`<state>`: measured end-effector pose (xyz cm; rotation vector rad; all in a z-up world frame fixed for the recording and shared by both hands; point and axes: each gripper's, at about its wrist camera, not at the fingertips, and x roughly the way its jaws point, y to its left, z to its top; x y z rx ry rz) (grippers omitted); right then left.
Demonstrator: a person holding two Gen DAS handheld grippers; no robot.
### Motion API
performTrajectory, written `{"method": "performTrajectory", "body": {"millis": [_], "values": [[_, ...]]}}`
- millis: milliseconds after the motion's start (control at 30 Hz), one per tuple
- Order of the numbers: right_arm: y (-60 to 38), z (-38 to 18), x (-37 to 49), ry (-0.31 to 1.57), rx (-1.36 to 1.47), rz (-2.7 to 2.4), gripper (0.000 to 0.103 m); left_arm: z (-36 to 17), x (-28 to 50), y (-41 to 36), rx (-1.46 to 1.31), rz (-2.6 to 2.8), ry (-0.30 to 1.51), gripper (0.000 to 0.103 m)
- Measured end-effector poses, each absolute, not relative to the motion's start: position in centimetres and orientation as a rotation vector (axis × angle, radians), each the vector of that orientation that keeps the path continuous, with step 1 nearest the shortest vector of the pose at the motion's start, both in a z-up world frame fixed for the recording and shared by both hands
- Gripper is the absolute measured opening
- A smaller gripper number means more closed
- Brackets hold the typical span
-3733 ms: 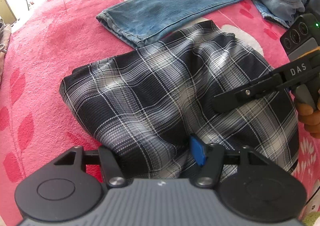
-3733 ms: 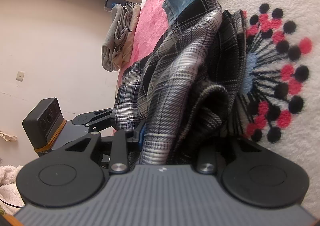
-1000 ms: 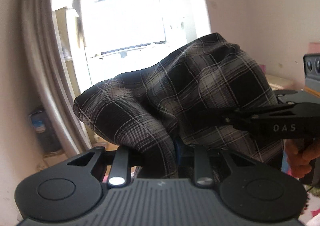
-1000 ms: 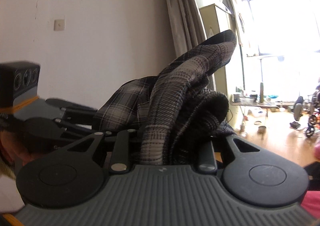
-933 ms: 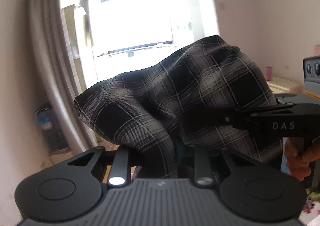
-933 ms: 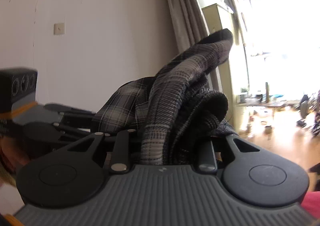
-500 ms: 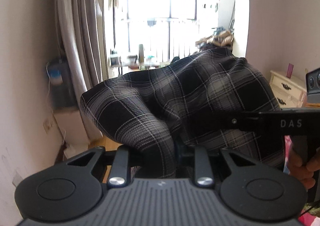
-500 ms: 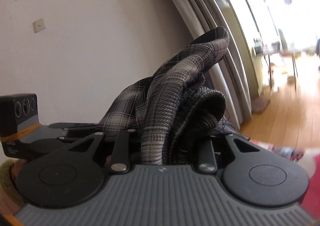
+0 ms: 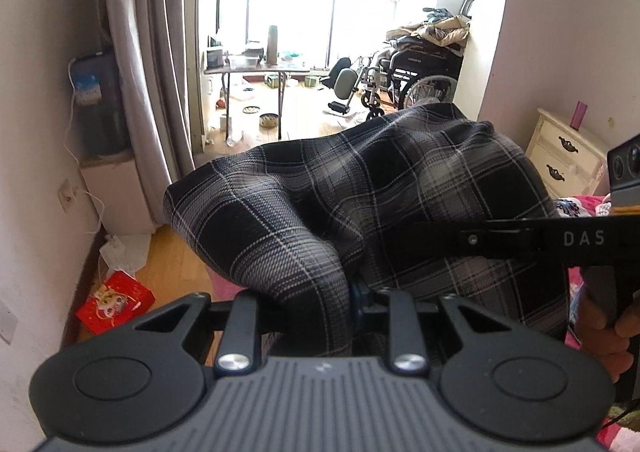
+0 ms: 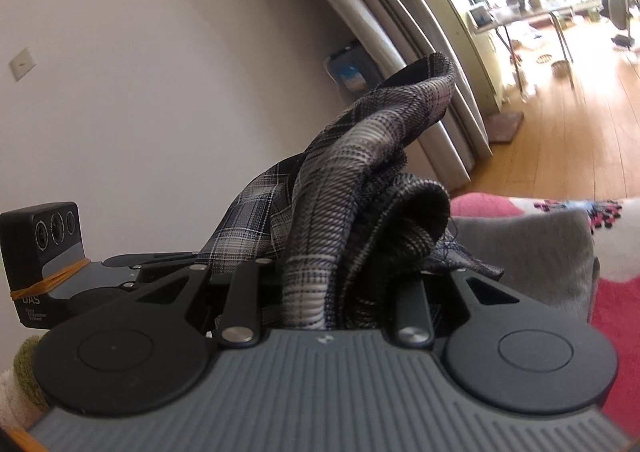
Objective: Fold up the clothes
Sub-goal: 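Carry the plaid fabric toward the stack of grey folded clothes with both grippers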
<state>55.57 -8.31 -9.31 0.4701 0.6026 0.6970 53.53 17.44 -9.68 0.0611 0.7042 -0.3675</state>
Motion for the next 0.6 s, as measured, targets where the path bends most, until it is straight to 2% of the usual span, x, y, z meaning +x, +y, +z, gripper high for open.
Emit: {"method": "performTrajectory", "body": {"millis": [600], "values": [[-11.6, -17.2, 62.7, 0.714, 0.652, 0.619, 0.026, -16.9, 62.8, 17.7, -0.007, -0.432, 0.822, 0.029]]}}
